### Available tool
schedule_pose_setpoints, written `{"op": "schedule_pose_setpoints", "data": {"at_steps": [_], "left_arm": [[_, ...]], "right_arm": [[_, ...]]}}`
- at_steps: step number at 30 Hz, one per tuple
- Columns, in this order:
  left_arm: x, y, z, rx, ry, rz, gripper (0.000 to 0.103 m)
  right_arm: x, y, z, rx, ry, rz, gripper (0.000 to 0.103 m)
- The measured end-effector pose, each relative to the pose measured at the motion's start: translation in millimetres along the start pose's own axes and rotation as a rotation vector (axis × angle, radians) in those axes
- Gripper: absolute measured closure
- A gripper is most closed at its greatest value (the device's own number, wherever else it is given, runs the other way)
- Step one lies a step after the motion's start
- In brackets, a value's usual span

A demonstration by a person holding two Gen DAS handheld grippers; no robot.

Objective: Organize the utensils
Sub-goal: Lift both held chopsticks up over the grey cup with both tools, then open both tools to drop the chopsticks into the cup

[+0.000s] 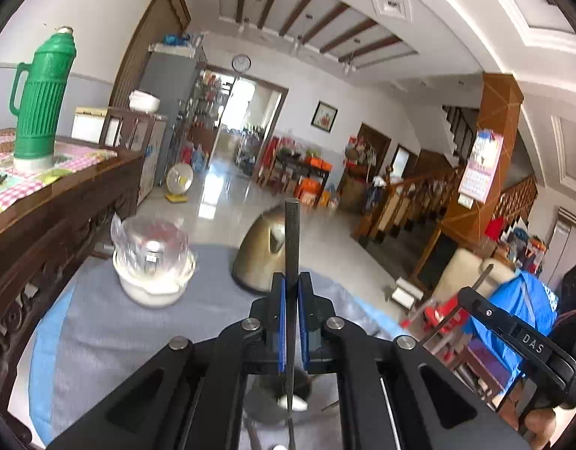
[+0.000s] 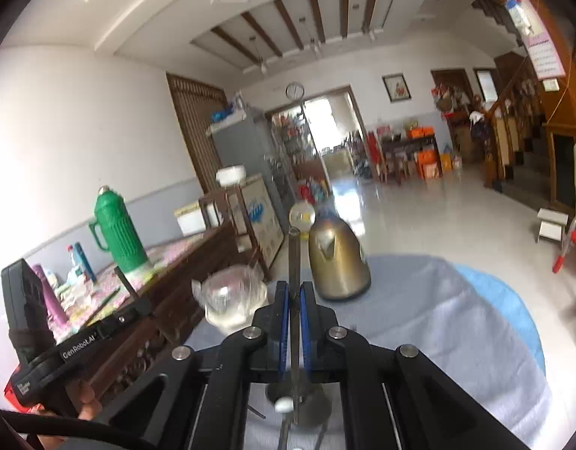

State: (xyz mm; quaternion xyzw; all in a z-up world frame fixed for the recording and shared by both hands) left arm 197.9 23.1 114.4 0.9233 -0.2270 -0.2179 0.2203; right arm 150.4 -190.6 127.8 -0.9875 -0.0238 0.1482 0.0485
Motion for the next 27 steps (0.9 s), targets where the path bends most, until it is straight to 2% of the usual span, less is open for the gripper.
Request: {"op": "schedule_pose_setpoints", "data": {"at_steps": [4, 8, 11, 16, 22, 23, 27], "left_arm": [[12.4, 3.3, -6.8, 0.002, 0.063, -0.007, 0.097], [29.9, 1.7, 0.2, 0.022, 0.105, -0.038, 0.097], [47.8, -6.6, 17.4, 0.031, 0.070, -0.070, 0.097], [71.9, -23.5, 46.9, 0.026, -0.034, -0.099, 0.097], [68.5, -28.4, 58.9, 0.051, -0.093, -0.103, 0.096], [64.8, -27.9, 59.2, 0.067, -0.097, -0.106, 0.091], [43.6, -25.7, 61.8, 0.104, -0.098, -0.112, 0.058]], "right_arm": [[10.0, -4.5, -14.1, -0.010, 0.063, 0.035, 0.097], [29.9, -9.5, -8.9, -0.038, 0.076, 0.075, 0.097], [50.6, -7.5, 7.2, -0.033, 0.016, 0.069, 0.097], [70.4, -4.1, 33.1, -0.037, -0.078, 0.062, 0.097], [76.4, 2.2, 50.7, 0.015, -0.189, -0.011, 0.094], [75.1, 4.2, 52.7, 0.030, -0.203, -0.019, 0.094], [61.8, 11.5, 60.3, 0.073, -0.210, -0.049, 0.091]]}}
Point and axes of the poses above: each gripper's, at about its wrist camera, not at the fingertips, and x roughly the way its jaws point, y to its right, z to its underside, the point moved 4 cm from there along x, roughly the way its jaws point, and after that the axes turned 11 degrees about -x, right-handed, at the moved point
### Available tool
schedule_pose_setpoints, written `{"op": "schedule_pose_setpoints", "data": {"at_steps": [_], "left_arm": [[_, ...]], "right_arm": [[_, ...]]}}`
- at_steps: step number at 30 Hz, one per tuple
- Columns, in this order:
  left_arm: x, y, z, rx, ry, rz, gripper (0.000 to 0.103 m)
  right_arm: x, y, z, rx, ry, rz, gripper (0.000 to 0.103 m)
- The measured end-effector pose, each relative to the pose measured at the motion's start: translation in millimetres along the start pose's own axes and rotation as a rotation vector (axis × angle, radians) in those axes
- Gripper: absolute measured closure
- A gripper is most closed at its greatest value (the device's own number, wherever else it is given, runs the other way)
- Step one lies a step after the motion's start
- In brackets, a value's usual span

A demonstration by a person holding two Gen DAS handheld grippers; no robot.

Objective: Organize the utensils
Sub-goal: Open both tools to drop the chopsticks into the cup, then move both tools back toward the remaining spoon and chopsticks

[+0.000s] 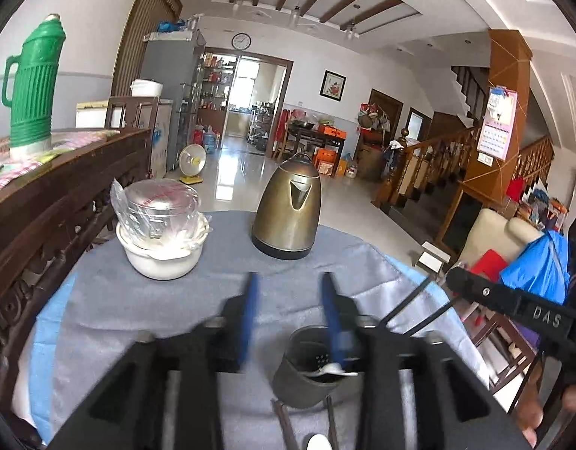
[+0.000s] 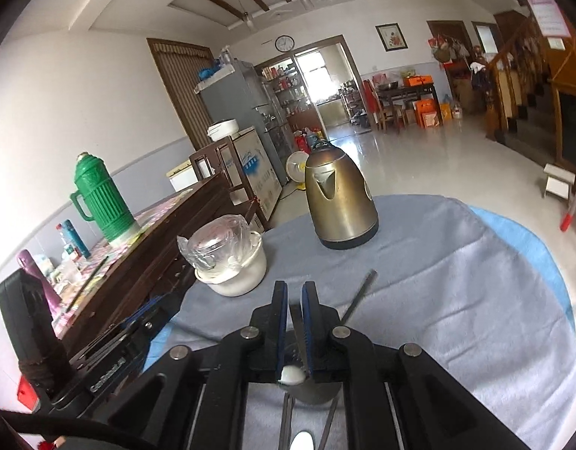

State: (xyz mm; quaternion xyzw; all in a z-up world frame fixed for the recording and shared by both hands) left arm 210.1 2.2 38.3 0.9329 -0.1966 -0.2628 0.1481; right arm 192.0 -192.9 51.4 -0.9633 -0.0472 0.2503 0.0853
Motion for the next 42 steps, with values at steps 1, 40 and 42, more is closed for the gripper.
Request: {"op": "schedule_pose_setpoints", "data": {"at_steps": [1, 40, 42], "left_arm": [[-7.6, -1.3, 3.0, 0.016, 0.007, -0.009, 0.057], [-53.4, -49.8, 148.8, 0.067, -0.256, -0.360, 0.043], [-51.2, -49.9, 150.5, 0.072, -0.263, -0.367, 0.043]], "right_arm": [[-3.0, 1.1, 2.5, 0.008, 0.003, -0.004, 0.088], [-3.2, 5.3, 168.8, 0.136, -0.331, -0.125, 0.063], [-2.8, 6.7, 170.3, 0.144, -0.333, -0.129, 0.063]]}}
Point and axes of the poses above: each gripper's, at about its wrist camera, not at the fingertips, and x roughly the way its jaws point, y to its right, z to its underside, the point moved 4 cm from there along x, roughly the way its jaws point, and after that the axes turned 11 degrees about -x, right-handed, at the moved point
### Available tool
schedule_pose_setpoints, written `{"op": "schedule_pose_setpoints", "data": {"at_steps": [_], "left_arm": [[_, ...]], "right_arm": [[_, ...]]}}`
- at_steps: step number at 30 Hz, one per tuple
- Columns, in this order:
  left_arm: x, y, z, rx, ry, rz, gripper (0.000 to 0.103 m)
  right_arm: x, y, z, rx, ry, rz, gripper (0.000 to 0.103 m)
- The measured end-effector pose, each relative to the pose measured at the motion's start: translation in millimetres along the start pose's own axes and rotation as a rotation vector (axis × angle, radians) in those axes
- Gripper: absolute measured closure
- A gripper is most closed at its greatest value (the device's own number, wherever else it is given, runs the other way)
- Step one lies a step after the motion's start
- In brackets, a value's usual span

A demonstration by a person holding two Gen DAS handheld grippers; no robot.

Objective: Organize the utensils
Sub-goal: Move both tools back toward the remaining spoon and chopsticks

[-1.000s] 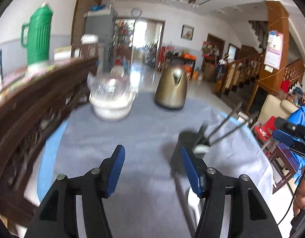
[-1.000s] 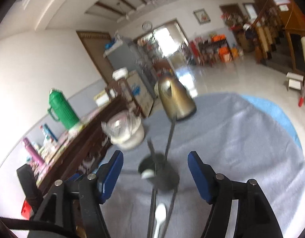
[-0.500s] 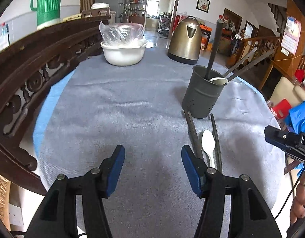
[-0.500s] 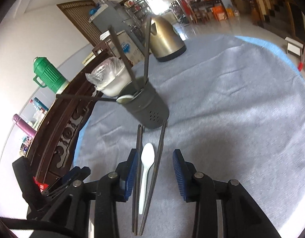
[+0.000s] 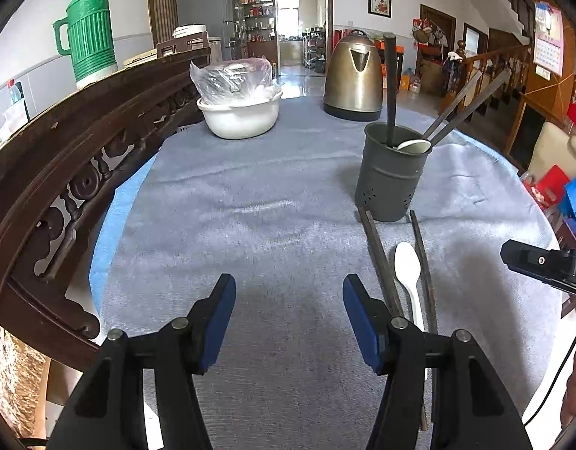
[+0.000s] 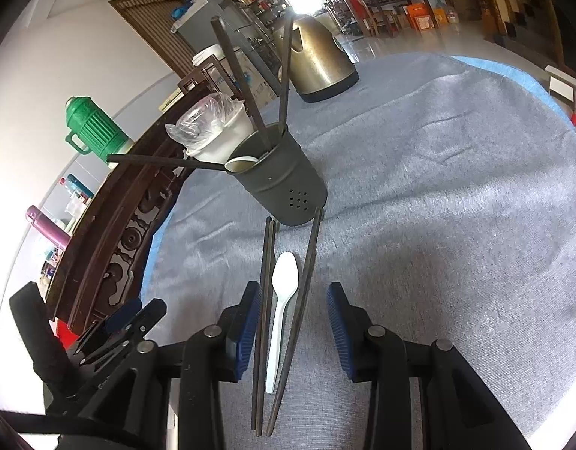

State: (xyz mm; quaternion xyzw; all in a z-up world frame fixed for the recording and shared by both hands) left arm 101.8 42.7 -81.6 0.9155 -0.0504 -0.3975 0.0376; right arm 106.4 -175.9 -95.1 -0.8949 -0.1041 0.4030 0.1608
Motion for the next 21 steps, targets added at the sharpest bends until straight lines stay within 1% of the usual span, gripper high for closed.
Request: {"op": "schedule_pose_setpoints", "data": {"at_steps": [11, 16, 21], "left_arm": [[16.5, 3.6, 5.4, 0.010, -0.055, -0.010, 0.043], [21.4, 2.4, 6.3, 0.006, -0.083, 0.007, 0.042], [28.2, -2.2, 14.1, -0.009, -0.120, 0.014, 0.042]], "right_arm": [[14.5, 5.3, 6.3, -0.007, -0.044, -0.014, 0.063], [17.5, 3.1, 6.2, -0.013, -0.048, -0.017, 0.063], [21.1, -0.1, 11.1, -0.022, -0.061, -0.011, 0.064]]}}
Point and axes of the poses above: each gripper's, at about its wrist camera, not at the fingertips, and x roughly the way its jaws point, y to its right, z to its underside, the point moved 4 cm from there along x, roughly the way its jaws point, and after that the axes turned 11 degrees about -x, right-handed, at the moved point
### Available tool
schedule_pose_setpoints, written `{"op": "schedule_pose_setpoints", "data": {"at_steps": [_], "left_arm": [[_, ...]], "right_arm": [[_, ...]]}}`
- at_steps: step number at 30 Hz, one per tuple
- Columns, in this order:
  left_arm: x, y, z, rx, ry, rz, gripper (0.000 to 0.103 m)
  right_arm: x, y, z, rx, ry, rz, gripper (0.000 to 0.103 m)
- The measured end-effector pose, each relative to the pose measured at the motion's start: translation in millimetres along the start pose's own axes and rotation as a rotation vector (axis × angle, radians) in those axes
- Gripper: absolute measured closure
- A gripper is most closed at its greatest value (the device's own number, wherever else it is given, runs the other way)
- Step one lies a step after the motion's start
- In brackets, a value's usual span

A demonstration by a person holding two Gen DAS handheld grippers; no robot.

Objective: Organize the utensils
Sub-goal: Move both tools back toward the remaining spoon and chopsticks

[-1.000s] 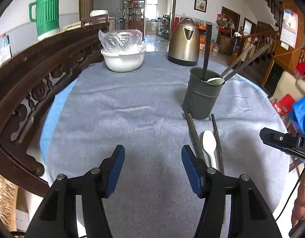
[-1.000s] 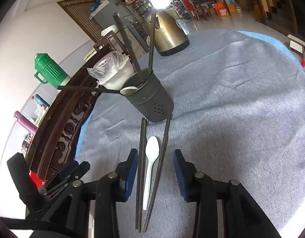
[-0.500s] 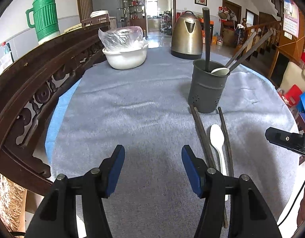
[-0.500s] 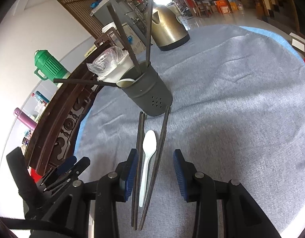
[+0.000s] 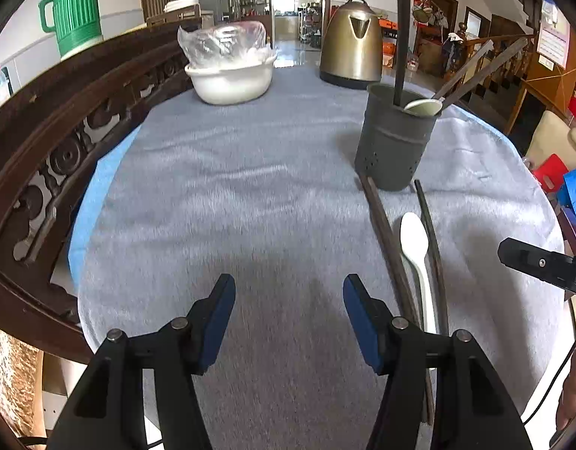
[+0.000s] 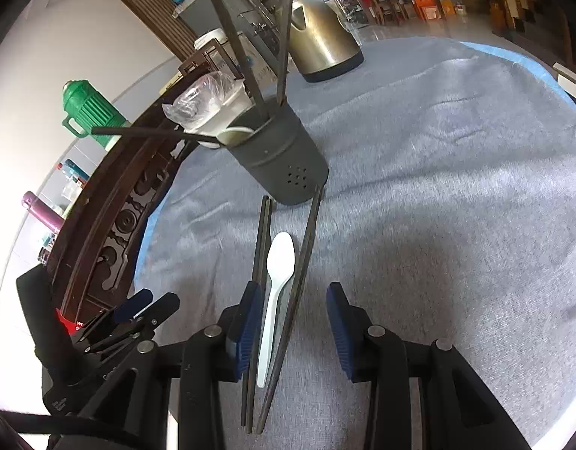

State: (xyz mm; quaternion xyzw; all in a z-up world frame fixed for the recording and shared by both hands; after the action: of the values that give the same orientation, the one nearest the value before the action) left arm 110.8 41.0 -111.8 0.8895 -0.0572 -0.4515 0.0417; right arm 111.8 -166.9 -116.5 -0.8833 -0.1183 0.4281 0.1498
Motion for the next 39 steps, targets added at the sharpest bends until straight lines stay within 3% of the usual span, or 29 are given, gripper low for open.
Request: {"op": "schedule_pose_setpoints", "data": {"at_steps": [10, 21, 35, 39], "left_arm": [[0.9, -2.0, 4.9, -0.015, -0.013, 0.028, 0.041], [28.6, 27.3, -12.1, 0.017, -0.083, 0.175, 0.039], [79.0, 54.8, -33.5, 0.039, -0.163, 0.134, 0.039], [81.1, 58.9, -32.0, 0.063, -0.149, 0.133, 0.037]], "right_arm": [[12.6, -6.7, 9.9, -0.014, -0.041, -0.007, 0.063], [26.0, 3.9, 20.3, 0.002, -0.069, 0.014, 0.064], [19.7, 22.7, 13.2, 0.056, -0.043, 0.022, 0.064], [19.1, 27.2, 13.1, 0.065, -0.040, 0.022, 0.064]]}}
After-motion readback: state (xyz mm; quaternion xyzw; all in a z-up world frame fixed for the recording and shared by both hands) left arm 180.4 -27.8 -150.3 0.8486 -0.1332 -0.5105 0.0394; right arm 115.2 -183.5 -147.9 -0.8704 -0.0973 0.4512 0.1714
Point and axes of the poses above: each gripper's, at about its wrist camera, not at the fingertips, and x roughly the way its jaws point, y to its right, z to its underside, the point moved 4 cm from there along x, roughly the way its jaws point, and after that the axes turned 11 degrees about -x, right-handed, at the moved point
